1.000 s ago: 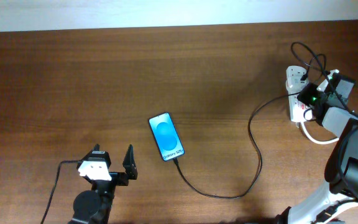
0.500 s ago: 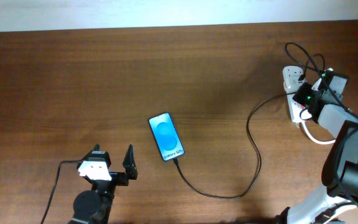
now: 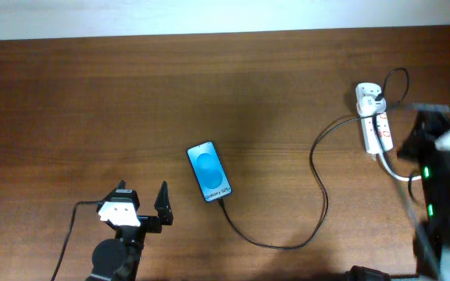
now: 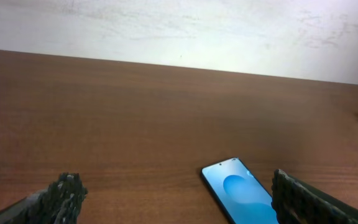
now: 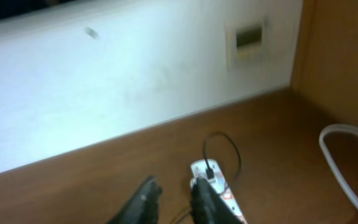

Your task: Plug charger to phone and switch on socket

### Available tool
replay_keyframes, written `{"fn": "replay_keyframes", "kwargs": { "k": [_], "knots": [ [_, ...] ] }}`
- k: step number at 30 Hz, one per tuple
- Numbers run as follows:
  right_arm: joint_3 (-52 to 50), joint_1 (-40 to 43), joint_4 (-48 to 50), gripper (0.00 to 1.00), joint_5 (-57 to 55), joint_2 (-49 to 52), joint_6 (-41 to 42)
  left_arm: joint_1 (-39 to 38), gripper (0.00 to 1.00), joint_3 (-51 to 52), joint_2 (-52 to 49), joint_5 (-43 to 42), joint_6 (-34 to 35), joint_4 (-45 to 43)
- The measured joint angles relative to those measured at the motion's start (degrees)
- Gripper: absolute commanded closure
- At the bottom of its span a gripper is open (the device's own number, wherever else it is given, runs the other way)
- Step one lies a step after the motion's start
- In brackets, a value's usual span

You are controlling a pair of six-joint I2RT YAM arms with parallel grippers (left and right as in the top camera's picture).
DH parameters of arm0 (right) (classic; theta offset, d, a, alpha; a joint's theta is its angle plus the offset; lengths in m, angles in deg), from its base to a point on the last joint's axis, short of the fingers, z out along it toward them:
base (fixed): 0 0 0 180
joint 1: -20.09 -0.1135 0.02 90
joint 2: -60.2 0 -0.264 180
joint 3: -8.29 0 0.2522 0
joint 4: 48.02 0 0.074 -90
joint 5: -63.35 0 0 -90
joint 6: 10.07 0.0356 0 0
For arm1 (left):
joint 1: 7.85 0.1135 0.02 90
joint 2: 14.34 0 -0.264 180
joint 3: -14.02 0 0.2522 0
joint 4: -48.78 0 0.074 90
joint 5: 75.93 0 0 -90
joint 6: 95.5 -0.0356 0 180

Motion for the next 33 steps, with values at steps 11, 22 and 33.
{"fn": "replay_keyframes", "kwargs": {
  "k": [11,22,33],
  "knots": [
    [-0.2,-0.31,-42.16,0.02,0.76,-25.59,-0.33,0.0,0.01,0.07,-0.13,0.0,0.0,0.02],
    [-26.93,-8.26,2.91,0.02,11.52,-34.01,-3.67,0.0,0.01,0.13,-0.04,0.02,0.02,0.02],
    [-55.3,-14.25,22.62,0.02,1.57,-41.0,-0.79,0.0,0.01,0.15,-0.13,0.02,0.02,0.02]
  ]
}}
